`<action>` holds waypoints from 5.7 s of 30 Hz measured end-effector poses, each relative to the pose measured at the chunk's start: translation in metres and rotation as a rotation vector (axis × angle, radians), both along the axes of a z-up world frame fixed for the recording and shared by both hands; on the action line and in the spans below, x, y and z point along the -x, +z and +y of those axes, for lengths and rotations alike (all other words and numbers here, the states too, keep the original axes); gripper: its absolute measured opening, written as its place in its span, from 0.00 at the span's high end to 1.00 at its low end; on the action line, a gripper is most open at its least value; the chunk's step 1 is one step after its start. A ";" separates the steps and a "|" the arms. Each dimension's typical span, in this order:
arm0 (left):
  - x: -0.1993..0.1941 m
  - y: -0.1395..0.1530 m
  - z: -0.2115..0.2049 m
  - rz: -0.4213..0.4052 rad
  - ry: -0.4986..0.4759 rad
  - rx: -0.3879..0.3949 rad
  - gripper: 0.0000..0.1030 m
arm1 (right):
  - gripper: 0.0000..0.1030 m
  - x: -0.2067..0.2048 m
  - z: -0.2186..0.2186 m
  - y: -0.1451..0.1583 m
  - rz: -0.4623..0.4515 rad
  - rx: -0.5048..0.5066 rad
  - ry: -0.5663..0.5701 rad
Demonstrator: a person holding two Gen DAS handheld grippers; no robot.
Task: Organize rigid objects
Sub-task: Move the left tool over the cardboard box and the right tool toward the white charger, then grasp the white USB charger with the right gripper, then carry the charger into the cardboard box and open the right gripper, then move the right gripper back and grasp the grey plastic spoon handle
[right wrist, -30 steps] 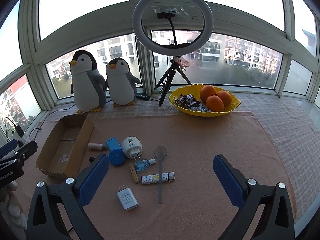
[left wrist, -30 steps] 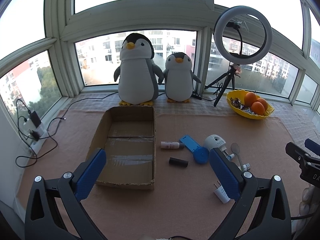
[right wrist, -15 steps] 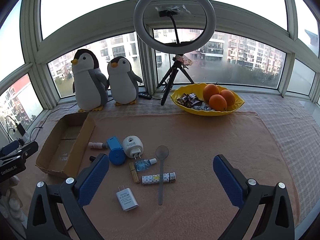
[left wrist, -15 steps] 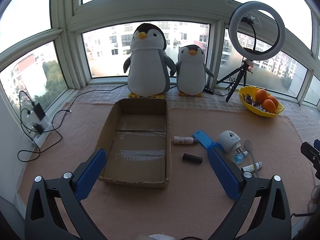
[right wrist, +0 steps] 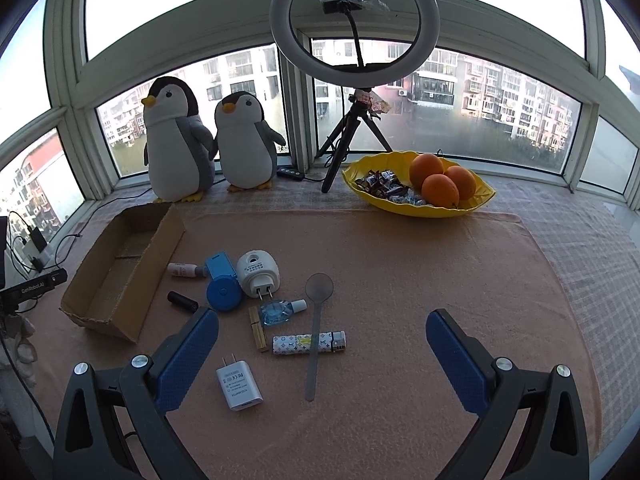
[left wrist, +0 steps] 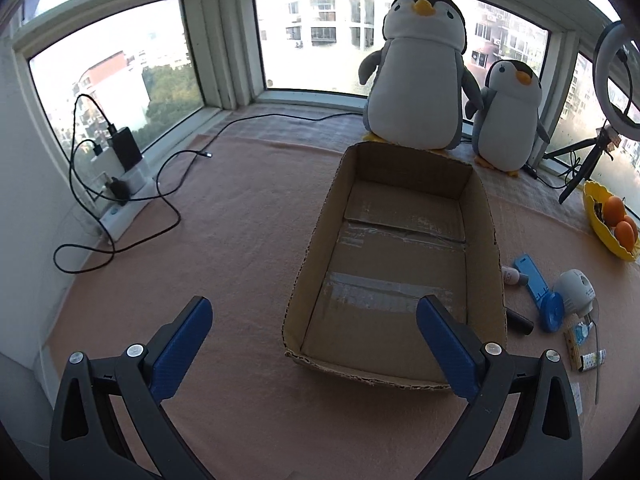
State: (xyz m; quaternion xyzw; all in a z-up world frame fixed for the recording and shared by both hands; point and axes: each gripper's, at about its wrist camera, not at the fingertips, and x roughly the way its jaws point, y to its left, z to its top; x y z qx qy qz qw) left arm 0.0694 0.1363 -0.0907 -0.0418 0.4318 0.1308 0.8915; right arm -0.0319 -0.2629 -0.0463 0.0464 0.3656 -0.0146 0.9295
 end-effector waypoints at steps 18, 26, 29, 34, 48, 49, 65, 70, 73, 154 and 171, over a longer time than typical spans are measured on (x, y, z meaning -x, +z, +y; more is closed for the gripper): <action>-0.030 -0.046 0.037 0.148 -0.057 0.026 0.23 | 0.06 0.007 0.033 -0.029 0.128 -0.054 0.062; -0.040 -0.065 0.037 0.173 -0.107 0.034 0.37 | 0.17 0.006 0.057 -0.060 0.202 -0.036 0.094; -0.042 -0.070 0.034 0.178 -0.133 0.052 0.45 | 0.19 0.002 0.068 -0.071 0.222 0.004 0.117; -0.045 -0.080 0.024 0.201 -0.171 0.057 0.52 | 0.27 -0.013 0.078 -0.087 0.275 0.026 0.151; -0.047 -0.081 0.023 0.187 -0.197 0.068 0.54 | 0.47 -0.040 0.091 -0.121 0.392 0.080 0.208; -0.047 -0.081 0.023 0.186 -0.197 0.067 0.54 | 0.50 -0.041 0.091 -0.123 0.399 0.082 0.208; -0.047 -0.082 0.022 0.181 -0.194 0.064 0.54 | 0.69 -0.048 0.087 -0.129 0.408 0.013 0.209; -0.047 -0.082 0.022 0.182 -0.191 0.067 0.54 | 0.69 -0.049 0.093 -0.122 0.378 0.013 0.220; -0.047 -0.082 0.022 0.182 -0.193 0.066 0.54 | 0.69 -0.051 0.100 -0.115 0.350 0.030 0.218; -0.048 -0.082 0.018 0.182 -0.193 0.051 0.53 | 0.44 -0.101 -0.022 -0.102 0.317 -0.031 0.047; -0.048 -0.082 0.018 0.182 -0.191 0.052 0.53 | 0.72 -0.129 -0.016 -0.137 0.443 -0.091 0.075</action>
